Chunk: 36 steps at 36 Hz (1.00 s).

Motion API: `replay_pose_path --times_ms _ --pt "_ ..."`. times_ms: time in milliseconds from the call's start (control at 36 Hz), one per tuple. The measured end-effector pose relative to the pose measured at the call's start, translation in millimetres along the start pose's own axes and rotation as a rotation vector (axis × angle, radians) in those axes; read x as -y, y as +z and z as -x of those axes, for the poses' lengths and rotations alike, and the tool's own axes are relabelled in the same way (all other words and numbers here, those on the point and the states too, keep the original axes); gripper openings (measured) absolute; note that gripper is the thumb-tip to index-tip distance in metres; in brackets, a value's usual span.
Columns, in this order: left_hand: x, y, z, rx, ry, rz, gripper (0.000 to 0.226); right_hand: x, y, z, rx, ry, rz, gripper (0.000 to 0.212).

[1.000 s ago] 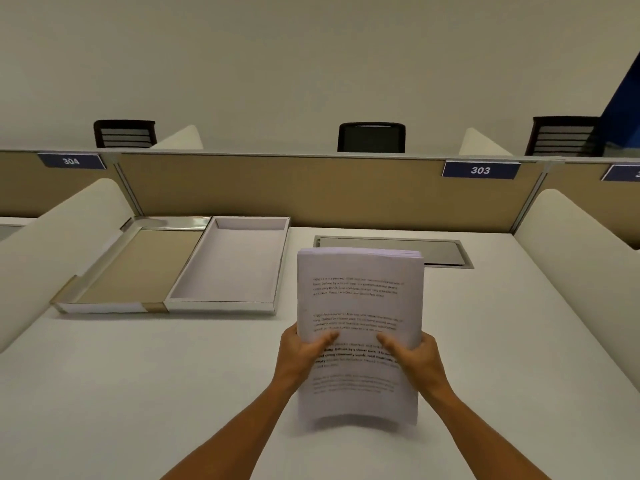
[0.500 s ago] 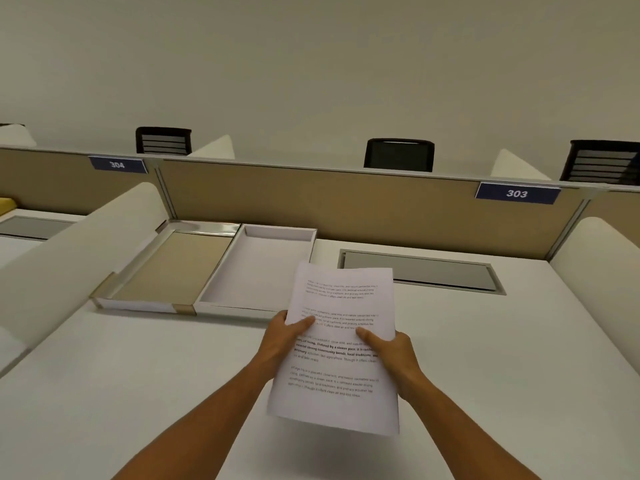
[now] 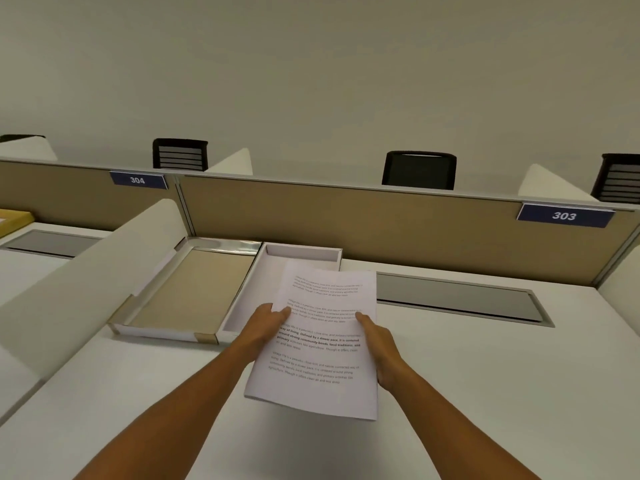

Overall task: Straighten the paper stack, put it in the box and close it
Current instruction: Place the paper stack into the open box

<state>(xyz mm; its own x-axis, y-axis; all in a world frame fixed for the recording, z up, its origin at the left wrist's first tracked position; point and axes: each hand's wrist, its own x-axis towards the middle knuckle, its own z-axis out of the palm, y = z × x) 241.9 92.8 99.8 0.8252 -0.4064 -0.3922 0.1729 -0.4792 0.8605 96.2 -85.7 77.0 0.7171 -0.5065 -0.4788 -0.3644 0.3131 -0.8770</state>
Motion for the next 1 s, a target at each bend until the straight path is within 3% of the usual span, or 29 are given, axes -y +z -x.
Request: replay_pose_path --times_ms 139,528,667,1000 --pt "-11.4 -31.6 -38.2 0.025 0.025 -0.019 0.04 18.3 33.5 -27.3 -0.006 0.023 -0.034 0.046" --pt "-32.4 -66.8 -116.1 -0.003 0.04 -0.121 0.039 55.7 90.1 -105.3 -0.071 0.05 0.065 0.048" --pt "-27.2 -70.1 -148.9 -0.003 0.043 -0.178 0.028 55.9 96.2 -132.8 -0.094 0.07 0.1 0.048" --pt "-0.5 -72.7 -213.2 -0.008 0.021 -0.133 0.025 59.8 114.6 -188.2 -0.067 0.107 0.152 0.044"
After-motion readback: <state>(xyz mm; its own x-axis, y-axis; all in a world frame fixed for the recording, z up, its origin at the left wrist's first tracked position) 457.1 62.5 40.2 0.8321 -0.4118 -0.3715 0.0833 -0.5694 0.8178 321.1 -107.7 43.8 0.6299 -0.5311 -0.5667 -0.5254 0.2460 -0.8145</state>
